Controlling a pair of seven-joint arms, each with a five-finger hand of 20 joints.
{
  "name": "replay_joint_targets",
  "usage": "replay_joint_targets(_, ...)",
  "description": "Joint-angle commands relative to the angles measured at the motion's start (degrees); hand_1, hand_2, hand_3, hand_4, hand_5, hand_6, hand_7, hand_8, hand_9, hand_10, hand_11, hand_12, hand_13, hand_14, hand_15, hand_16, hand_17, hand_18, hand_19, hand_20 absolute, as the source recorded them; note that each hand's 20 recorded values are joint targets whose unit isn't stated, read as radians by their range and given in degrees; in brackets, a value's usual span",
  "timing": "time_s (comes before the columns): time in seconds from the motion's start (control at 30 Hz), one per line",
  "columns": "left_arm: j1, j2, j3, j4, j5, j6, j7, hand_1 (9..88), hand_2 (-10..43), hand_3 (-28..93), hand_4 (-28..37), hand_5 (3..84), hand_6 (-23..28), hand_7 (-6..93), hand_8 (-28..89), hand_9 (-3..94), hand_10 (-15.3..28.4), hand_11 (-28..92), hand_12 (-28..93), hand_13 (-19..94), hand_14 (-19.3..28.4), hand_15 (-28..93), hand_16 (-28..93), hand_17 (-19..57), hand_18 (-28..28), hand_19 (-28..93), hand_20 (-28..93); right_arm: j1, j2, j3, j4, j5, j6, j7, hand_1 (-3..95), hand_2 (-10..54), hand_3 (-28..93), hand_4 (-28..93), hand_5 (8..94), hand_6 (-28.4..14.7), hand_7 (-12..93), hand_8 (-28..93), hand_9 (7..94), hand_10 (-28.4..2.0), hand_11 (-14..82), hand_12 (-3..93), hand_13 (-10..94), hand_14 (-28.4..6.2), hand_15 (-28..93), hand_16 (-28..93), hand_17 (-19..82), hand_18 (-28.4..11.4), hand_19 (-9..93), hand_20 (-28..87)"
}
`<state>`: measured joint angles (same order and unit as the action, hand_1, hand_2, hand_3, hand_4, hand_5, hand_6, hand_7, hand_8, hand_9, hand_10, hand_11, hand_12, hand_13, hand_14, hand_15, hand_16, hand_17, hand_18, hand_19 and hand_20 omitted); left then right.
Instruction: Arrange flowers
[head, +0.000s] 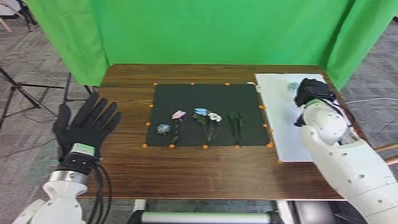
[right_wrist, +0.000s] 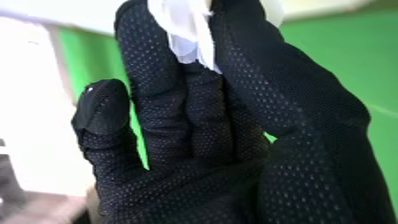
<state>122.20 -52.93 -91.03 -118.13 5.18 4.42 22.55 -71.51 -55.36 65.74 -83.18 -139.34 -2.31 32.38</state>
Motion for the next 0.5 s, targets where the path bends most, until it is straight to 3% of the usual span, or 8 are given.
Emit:
replay_joint_targets(0.03, 1.3, -0.65, -0.83, -0.52, 0.05, 0.16, -0.12, 25.5, 13.6, 71, -28.3, 34.7, 5.5, 14.1, -10, 32.6, 13.2, 20, 11, 26, 15.0, 38, -7, -5.4, 14.2, 34, 9, 1.78, 1.25, -2.93, -10.61, -1.23, -0.2, -8.28, 63.5, -9.5, 71, -28, 79.2, 2.7, 28, 1, 89.7, -6.9, 7.5, 38.8, 72, -3.6, 39, 44, 36, -19.4, 85, 40)
replay_joint_targets(0.17, 1.32, -0.72, -0.09, -0.75, -2.43, 0.6, -0.02, 25.5, 13.6, 71, -28.3, 34.9, 5.6, 14.2, -10, 32.8, 13.3, 20, 11, 26, 15.1, 38, -7, -5.4, 14.2, 34, 9, 3.8, -0.57, -6.75, -12.43, 2.51, -3.05, -11.39, 63.3, -9.5, 71, -28, 79.1, 2.9, 28, 1, 89.5, -6.8, 7.3, 39.1, 71, -3.9, 38, 44, 35, -18.9, 82, 39)
replay_joint_targets(0.33, 0.8, -0.35, 0.65, -0.66, -2.23, 0.86, 0.53, 25.5, 13.6, 71, -28.3, 35.1, 5.7, 14.3, -10, 33.1, 13.5, 21, 11, 26, 15.1, 38, -7, -5.4, 14.2, 34, 9, 4.72, -3.09, -11.25, -10.6, -3.3, -4.33, -16.93, 63.1, -9.5, 71, -28, 78.8, 3.0, 28, 1, 89.3, -6.7, 7.1, 39.1, 70, -4.0, 38, 44, 34, -18.8, 81, 39)
replay_joint_targets(0.5, -0.16, -0.72, 1.29, -0.4, -2.18, 1.24, -0.23, 25.5, 13.6, 71, -28.3, 35.9, 5.6, 14.8, -10, 33.8, 13.4, 21, 11, 26, 15.1, 39, -7, -5.4, 14.2, 34, 9, 4.97, -3.81, -13.85, -10.46, -6.65, -4.41, -18.89, 63.0, -9.5, 71, -28, 78.4, 3.2, 28, 1, 89.3, -6.6, 7.0, 39.0, 70, -3.9, 38, 44, 34, -19.0, 81, 39)
